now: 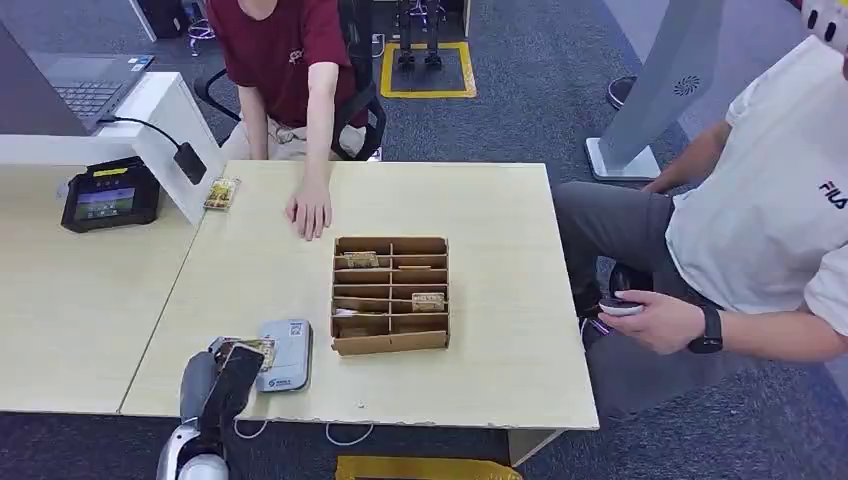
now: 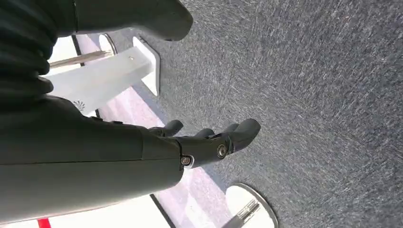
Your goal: Pass the card to the sensor for recognition and then transmit it.
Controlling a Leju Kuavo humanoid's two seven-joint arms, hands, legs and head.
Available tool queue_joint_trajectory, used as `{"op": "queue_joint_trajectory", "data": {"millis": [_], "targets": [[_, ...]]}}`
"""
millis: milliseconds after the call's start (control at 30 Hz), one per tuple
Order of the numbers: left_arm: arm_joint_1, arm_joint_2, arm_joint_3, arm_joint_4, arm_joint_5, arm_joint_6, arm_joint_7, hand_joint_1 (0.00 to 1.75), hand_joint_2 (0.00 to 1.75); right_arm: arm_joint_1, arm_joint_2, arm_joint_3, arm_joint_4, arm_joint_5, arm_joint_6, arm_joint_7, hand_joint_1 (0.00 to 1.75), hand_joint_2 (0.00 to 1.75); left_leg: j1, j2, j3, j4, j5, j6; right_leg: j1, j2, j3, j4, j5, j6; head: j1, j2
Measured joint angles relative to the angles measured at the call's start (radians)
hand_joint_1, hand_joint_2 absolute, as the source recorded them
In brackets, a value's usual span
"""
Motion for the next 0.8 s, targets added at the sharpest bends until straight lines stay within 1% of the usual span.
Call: {"op": "queue_joint_trajectory", "data": {"millis": [67, 533, 800], "targets": [[-0.001, -0.002, 0.0, 0.0, -0.015, 0.003, 0.008, 1.75, 1.75, 0.0, 0.0, 0.0, 0.0, 0.0, 0.0, 0.0, 0.0, 1.75, 0.0, 0.0, 0.0, 0.0, 0.0, 0.0, 0.0, 0.0, 0.0, 0.0, 0.0, 0.0, 0.0, 0.0], [-0.001, -0.008, 0.0, 0.0, -0.078, 0.004, 0.011, 1.75, 1.75, 0.0, 0.0, 0.002, 0.0, 0.0, 0.002, 0.001, 0.0, 1.75, 0.0, 0.0, 0.0, 0.0, 0.0, 0.0, 0.0, 0.0, 0.0, 0.0, 0.0, 0.0, 0.0, 0.0], [-0.002, -0.008, -0.001, 0.0, -0.087, 0.005, 0.011, 1.75, 1.75, 0.0, 0.0, 0.006, 0.0, 0.0, 0.002, 0.001, 0.0, 1.75, 0.0, 0.0, 0.0, 0.0, 0.0, 0.0, 0.0, 0.0, 0.0, 0.0, 0.0, 0.0, 0.0, 0.0]]}}
